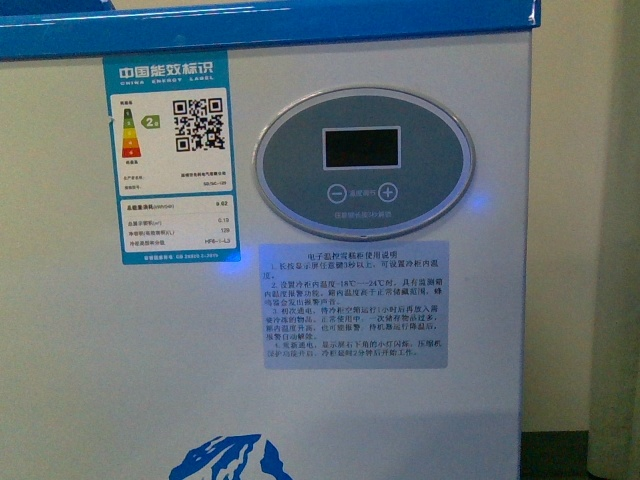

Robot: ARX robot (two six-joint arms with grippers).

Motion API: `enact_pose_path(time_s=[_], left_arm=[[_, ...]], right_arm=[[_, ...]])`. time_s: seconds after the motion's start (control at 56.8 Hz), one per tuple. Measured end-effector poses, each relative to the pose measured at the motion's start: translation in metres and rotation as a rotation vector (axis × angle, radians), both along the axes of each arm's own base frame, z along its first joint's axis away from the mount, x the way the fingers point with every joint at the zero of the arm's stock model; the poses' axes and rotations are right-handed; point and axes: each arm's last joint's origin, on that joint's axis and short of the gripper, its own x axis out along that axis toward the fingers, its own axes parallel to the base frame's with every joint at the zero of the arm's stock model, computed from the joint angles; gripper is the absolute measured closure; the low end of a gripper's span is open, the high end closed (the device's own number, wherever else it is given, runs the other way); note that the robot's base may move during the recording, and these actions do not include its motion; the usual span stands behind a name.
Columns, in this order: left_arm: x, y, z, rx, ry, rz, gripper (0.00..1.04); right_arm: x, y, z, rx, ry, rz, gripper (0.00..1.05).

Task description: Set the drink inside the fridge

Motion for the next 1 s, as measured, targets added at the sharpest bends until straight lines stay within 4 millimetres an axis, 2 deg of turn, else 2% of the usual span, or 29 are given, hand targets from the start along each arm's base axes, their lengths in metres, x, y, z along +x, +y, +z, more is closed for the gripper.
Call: enact_pose_path(time_s=[1.004], left_arm=[[0.0, 0.0, 0.0, 0.0, 0.0, 0.0, 0.08]], right_arm=[[0.0025, 0.0017, -0.0065, 0.004, 0.021, 0.003, 0.65]])
